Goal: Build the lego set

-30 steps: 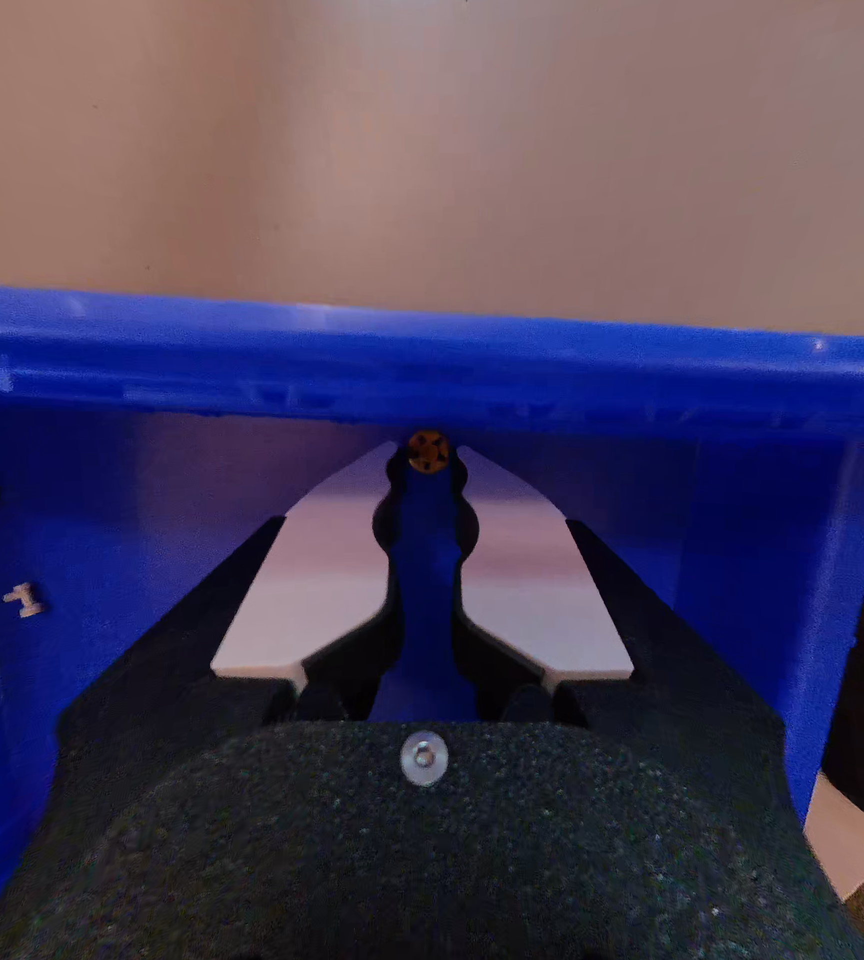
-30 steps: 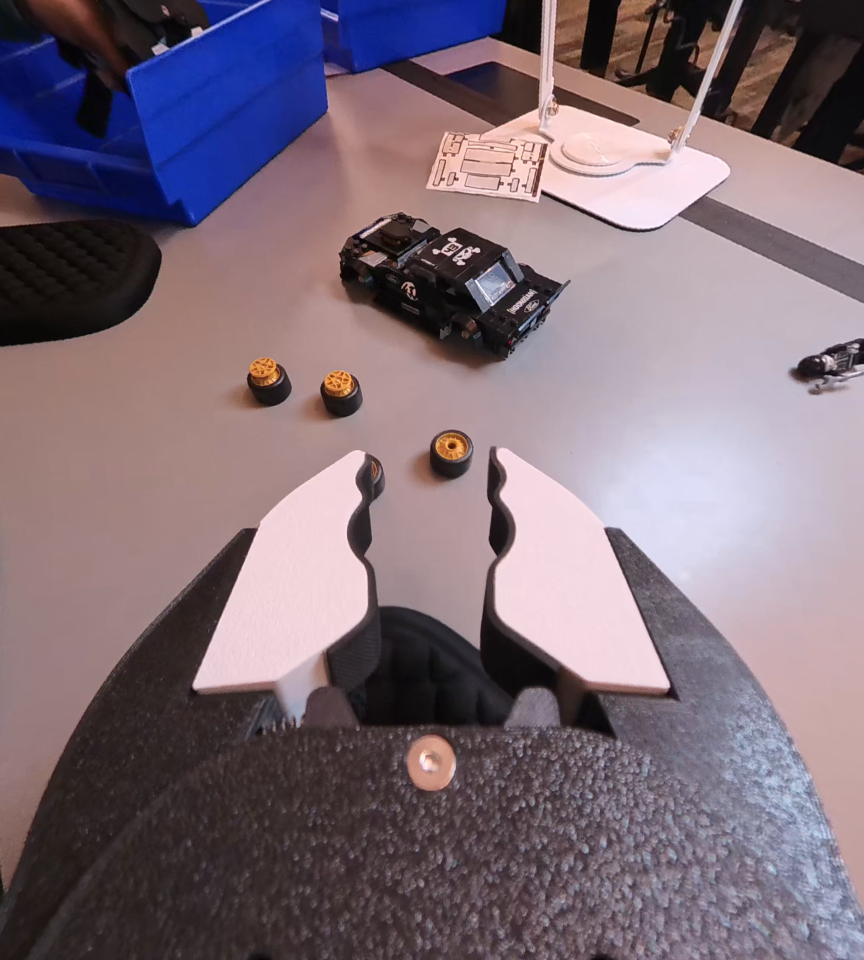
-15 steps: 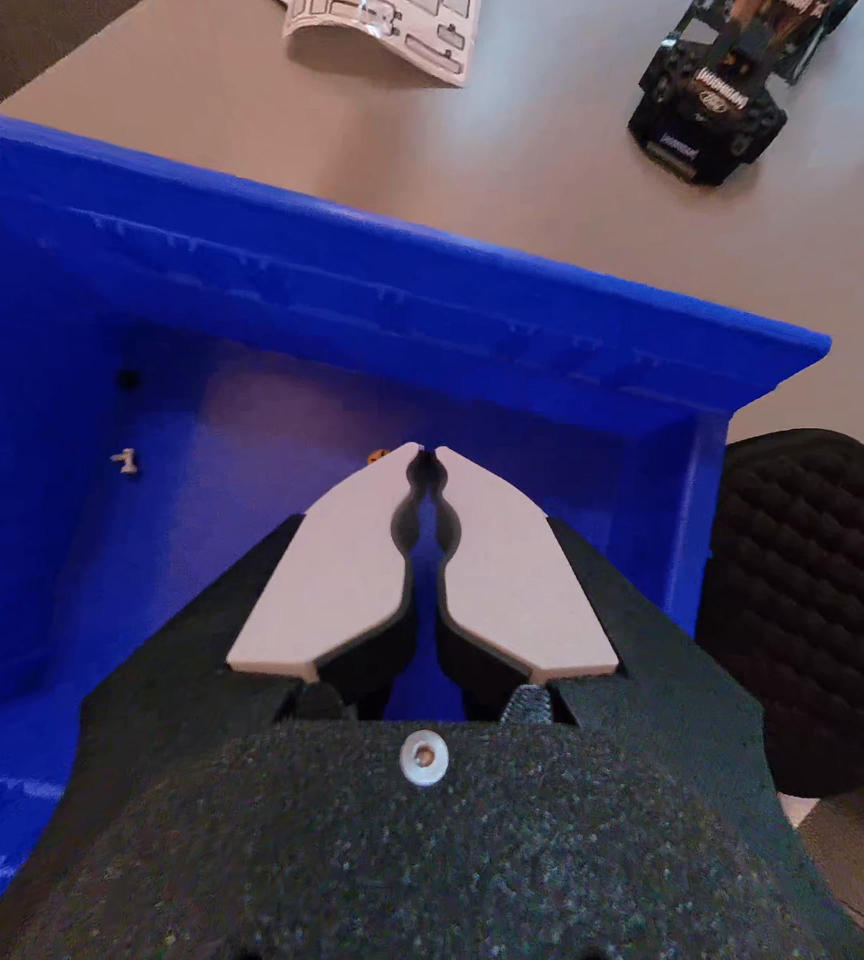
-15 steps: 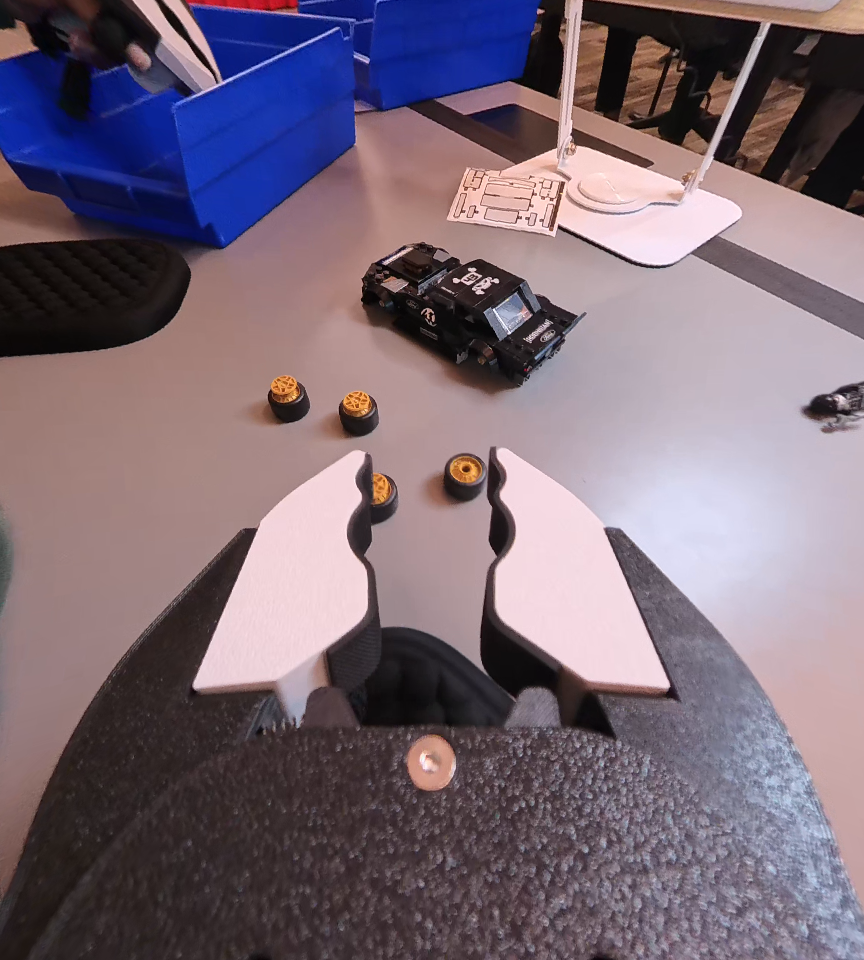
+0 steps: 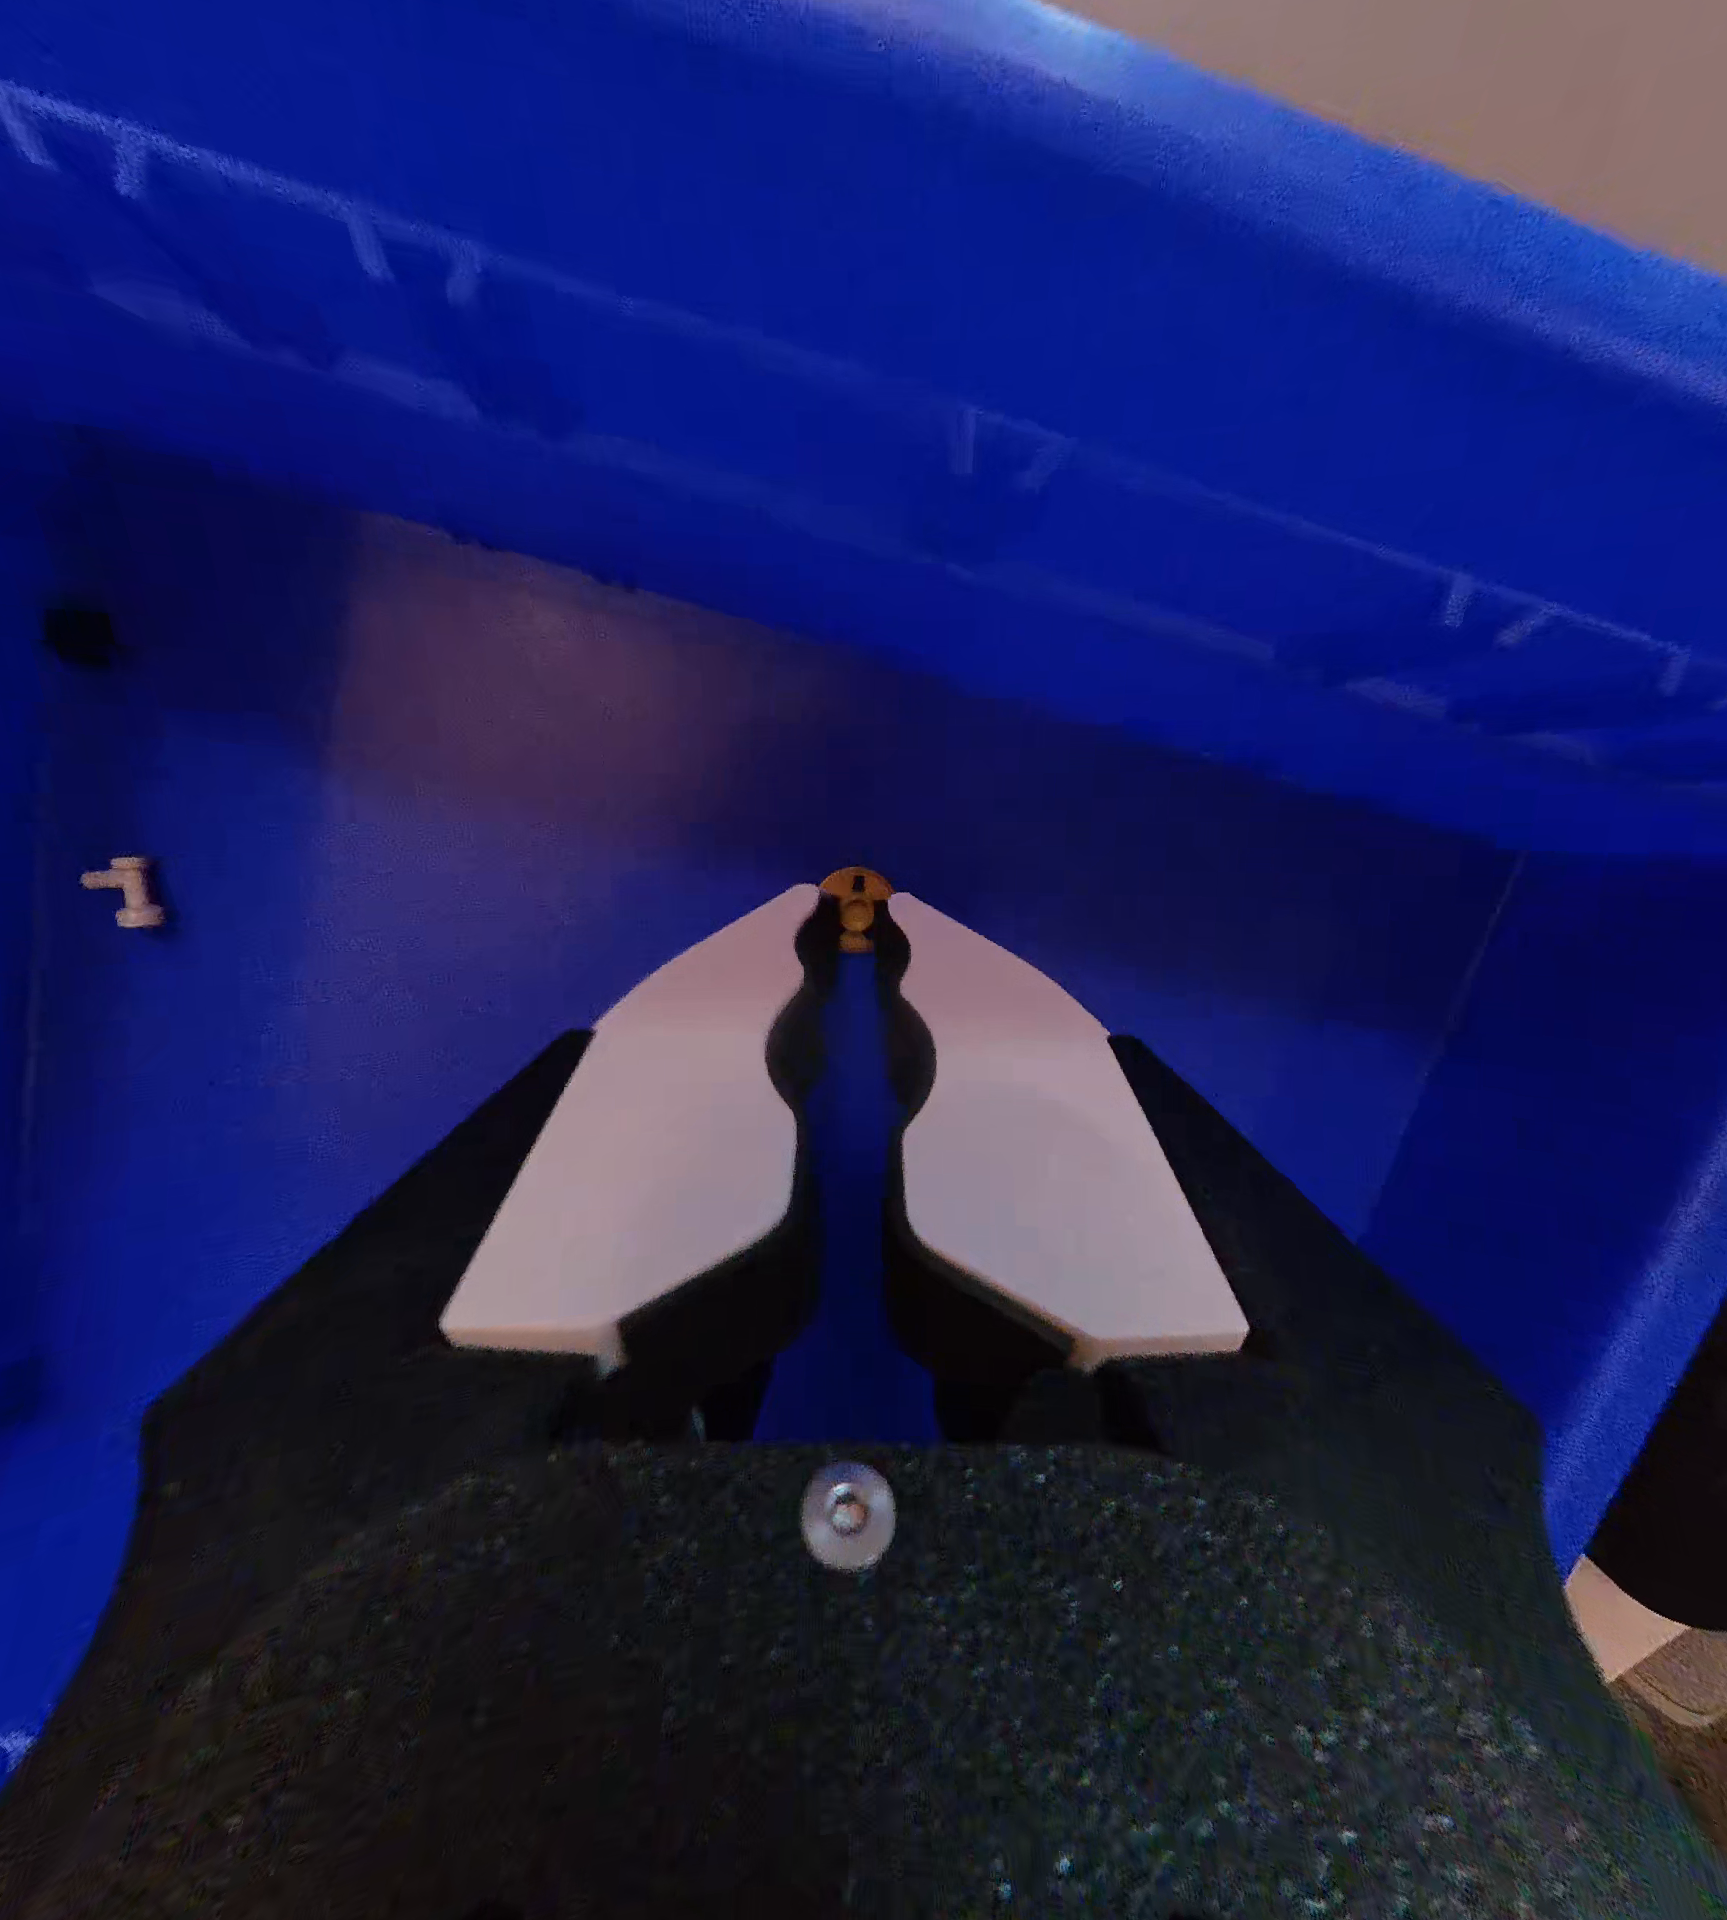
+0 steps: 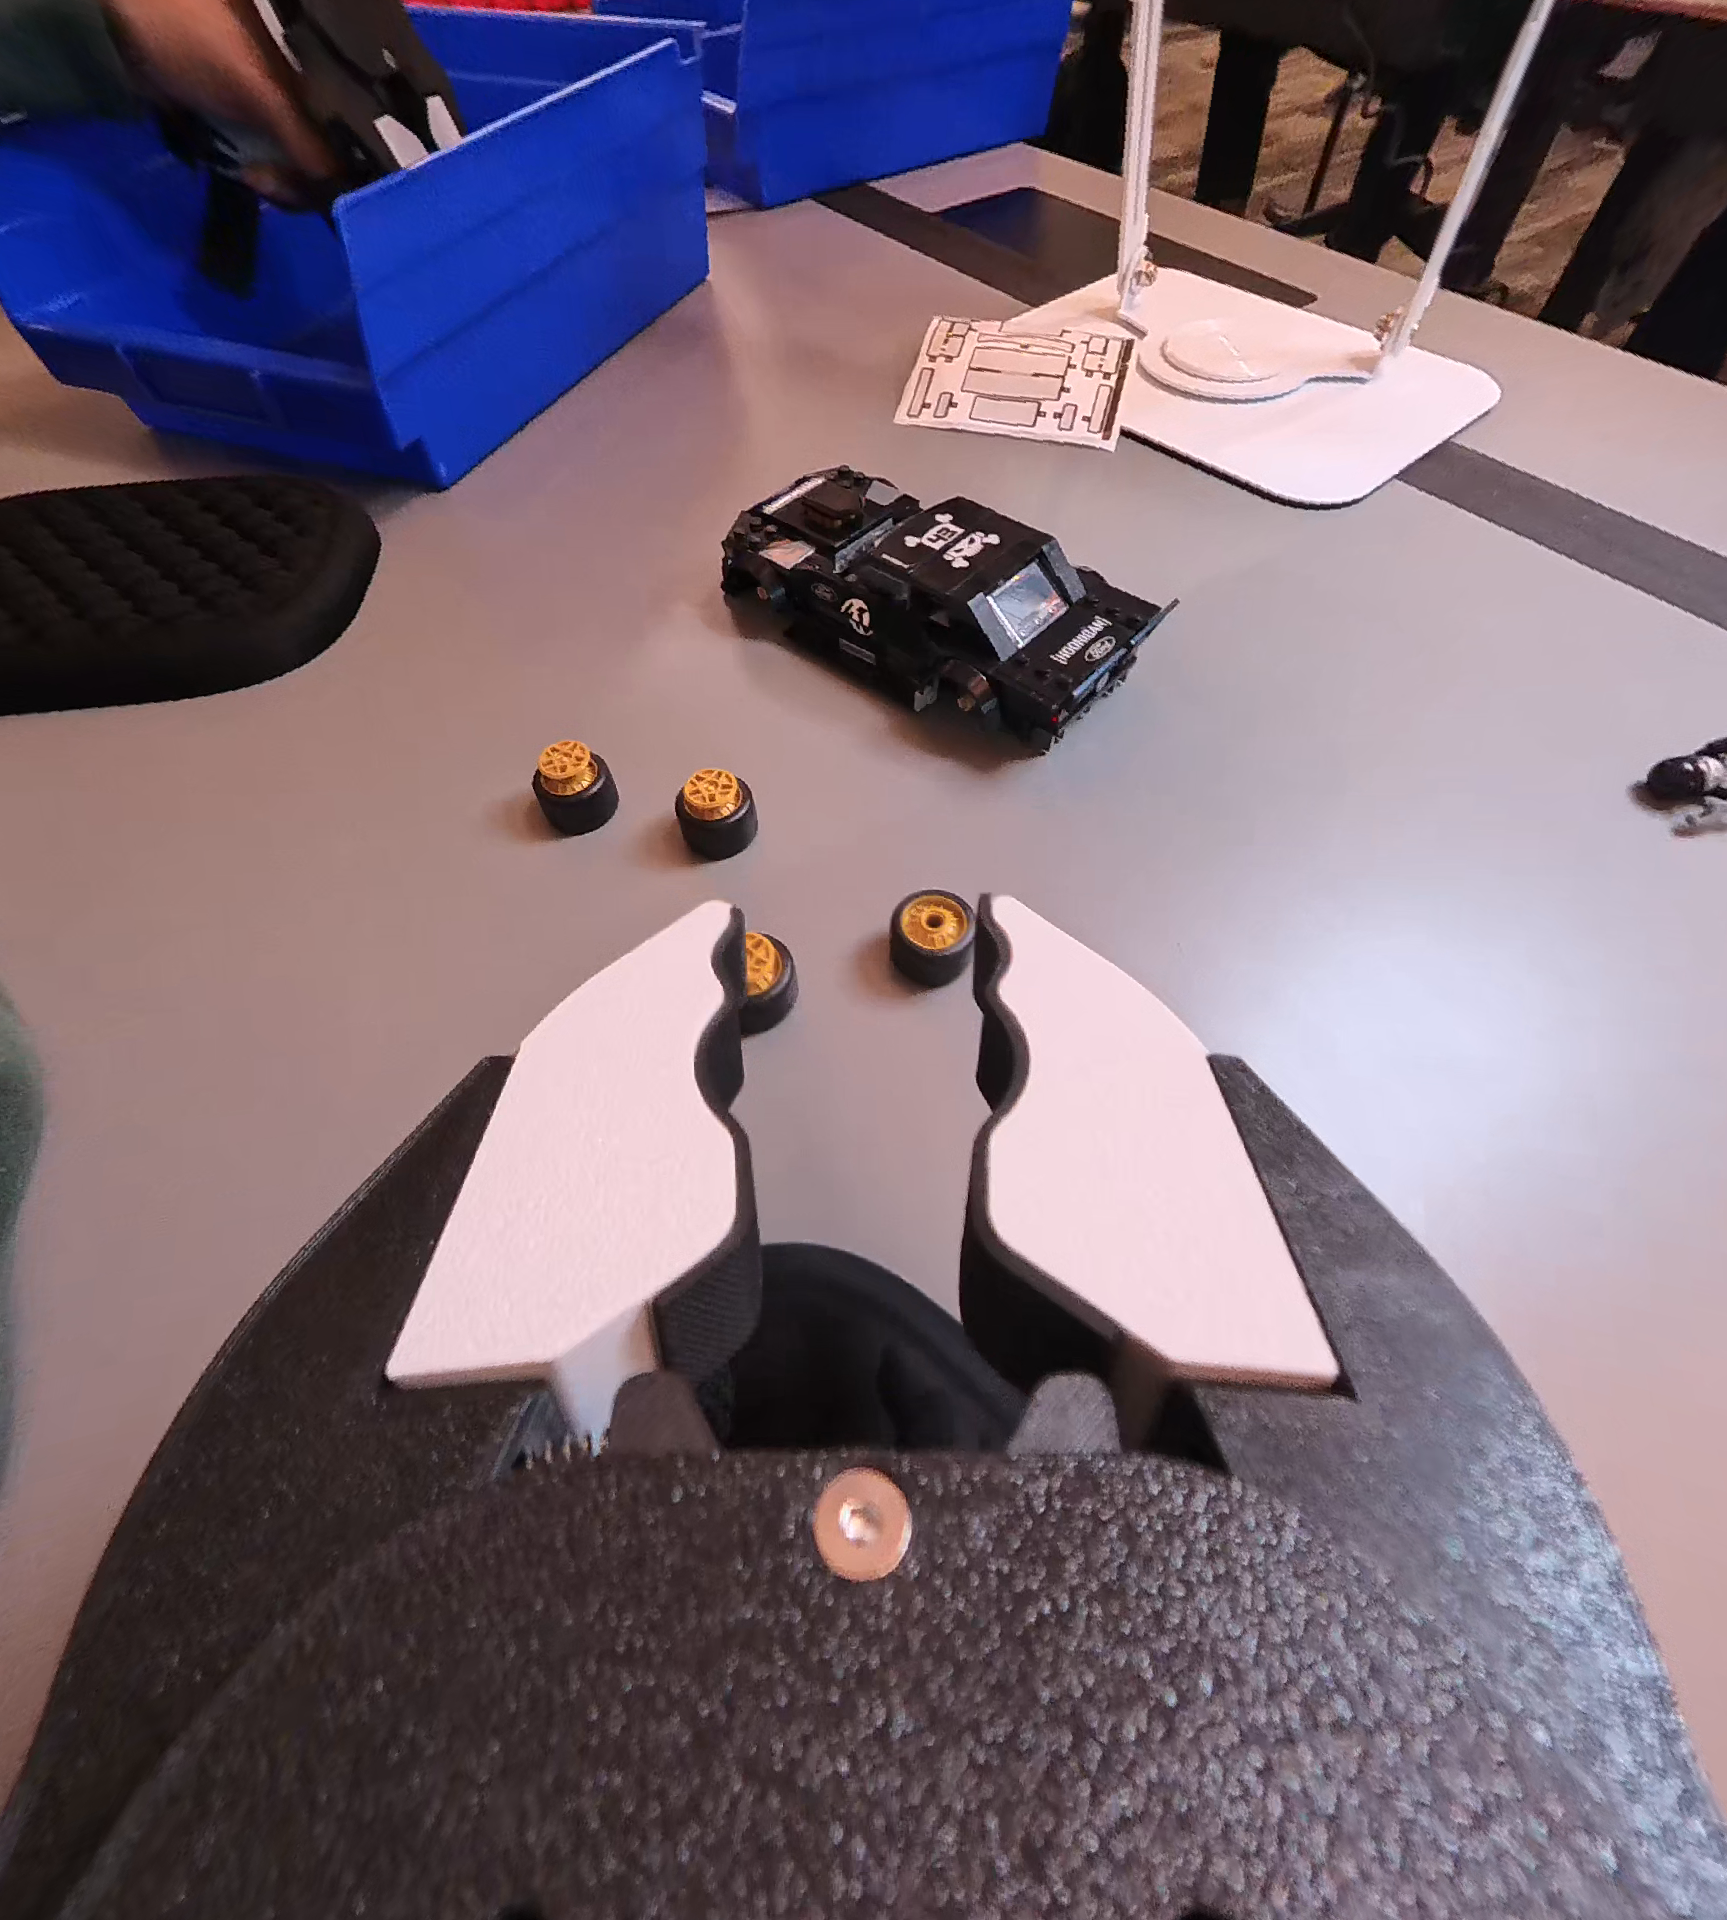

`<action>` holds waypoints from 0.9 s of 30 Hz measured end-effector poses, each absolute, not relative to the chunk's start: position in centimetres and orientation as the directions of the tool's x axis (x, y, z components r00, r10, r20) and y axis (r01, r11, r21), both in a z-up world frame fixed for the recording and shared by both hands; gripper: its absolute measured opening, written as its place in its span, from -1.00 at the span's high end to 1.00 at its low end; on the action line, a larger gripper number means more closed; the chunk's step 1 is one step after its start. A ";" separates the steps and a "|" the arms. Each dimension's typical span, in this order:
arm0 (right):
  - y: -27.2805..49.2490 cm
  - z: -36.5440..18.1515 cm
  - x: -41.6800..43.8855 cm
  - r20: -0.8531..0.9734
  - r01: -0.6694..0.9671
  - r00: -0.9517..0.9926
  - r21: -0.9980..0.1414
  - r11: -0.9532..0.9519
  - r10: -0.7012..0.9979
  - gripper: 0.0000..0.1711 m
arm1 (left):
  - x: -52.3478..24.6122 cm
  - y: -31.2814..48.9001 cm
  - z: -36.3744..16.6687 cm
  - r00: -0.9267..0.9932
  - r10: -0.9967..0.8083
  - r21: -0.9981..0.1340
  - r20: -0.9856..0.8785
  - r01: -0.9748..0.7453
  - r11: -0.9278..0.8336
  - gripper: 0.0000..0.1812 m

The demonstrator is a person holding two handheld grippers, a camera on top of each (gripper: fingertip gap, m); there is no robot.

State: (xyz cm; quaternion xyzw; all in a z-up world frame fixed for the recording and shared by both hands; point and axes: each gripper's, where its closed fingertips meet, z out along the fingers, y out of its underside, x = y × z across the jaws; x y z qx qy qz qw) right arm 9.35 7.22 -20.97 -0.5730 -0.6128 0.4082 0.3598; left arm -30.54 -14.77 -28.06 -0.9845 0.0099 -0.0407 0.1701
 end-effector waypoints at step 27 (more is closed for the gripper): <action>-0.1 -13.3 3.6 0.107 0.106 -0.276 -0.984 0.141 0.955 0.53 | -12.2 -11.3 -3.8 0.532 -0.692 -0.833 0.488 0.520 -0.187 0.95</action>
